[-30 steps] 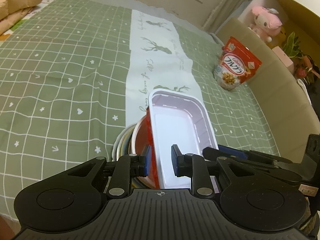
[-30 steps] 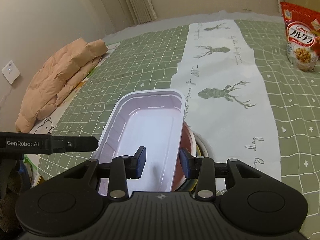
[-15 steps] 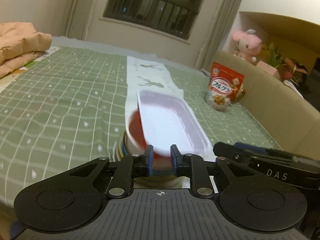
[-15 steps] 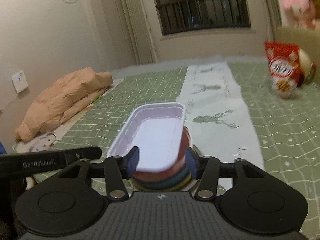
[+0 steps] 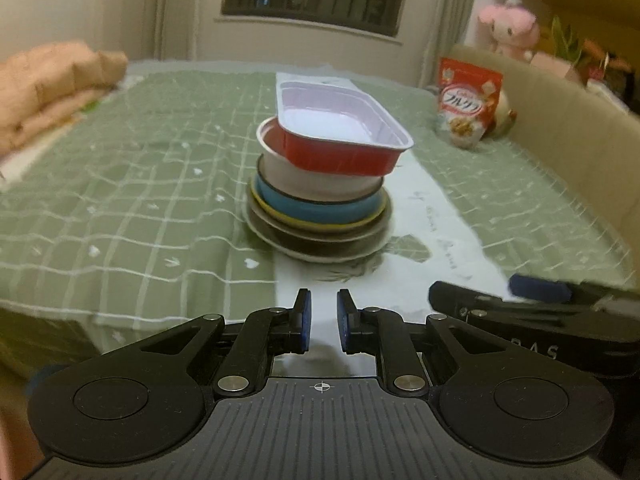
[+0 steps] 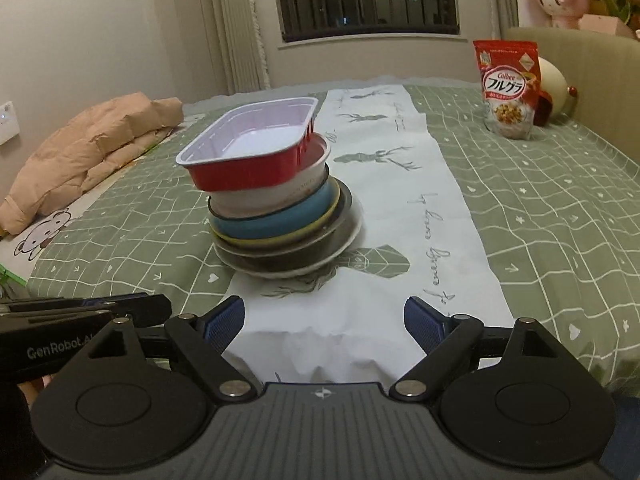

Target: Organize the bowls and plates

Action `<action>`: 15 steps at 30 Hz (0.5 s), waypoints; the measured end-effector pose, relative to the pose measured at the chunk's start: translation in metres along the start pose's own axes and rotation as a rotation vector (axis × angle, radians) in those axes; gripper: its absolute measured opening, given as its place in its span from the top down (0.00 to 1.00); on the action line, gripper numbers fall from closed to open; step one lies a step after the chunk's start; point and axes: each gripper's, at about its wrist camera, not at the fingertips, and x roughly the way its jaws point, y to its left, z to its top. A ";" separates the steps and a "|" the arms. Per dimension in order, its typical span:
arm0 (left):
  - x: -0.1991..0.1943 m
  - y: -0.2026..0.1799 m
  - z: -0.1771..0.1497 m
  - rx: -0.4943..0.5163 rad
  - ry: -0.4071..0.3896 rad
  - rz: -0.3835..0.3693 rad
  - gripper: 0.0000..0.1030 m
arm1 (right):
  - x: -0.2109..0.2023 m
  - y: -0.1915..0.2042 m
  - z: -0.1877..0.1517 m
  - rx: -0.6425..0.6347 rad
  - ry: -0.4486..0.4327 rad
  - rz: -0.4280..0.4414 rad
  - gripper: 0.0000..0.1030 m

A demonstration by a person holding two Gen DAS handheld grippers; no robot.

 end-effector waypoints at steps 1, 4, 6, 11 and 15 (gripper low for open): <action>-0.001 -0.003 -0.002 0.019 0.001 0.029 0.83 | -0.001 0.001 -0.001 -0.003 0.003 0.002 0.15; -0.004 -0.006 -0.005 0.035 0.000 0.068 0.83 | 0.001 0.002 -0.005 -0.011 0.016 -0.001 0.15; -0.005 -0.004 -0.005 0.020 0.002 0.056 0.83 | 0.001 0.003 -0.006 -0.014 0.020 0.001 0.15; -0.008 -0.004 -0.007 0.012 0.005 0.045 0.83 | 0.002 0.004 -0.006 -0.018 0.026 0.004 0.15; -0.009 -0.005 -0.008 0.012 0.007 0.039 0.83 | 0.002 0.005 -0.006 -0.022 0.027 0.002 0.15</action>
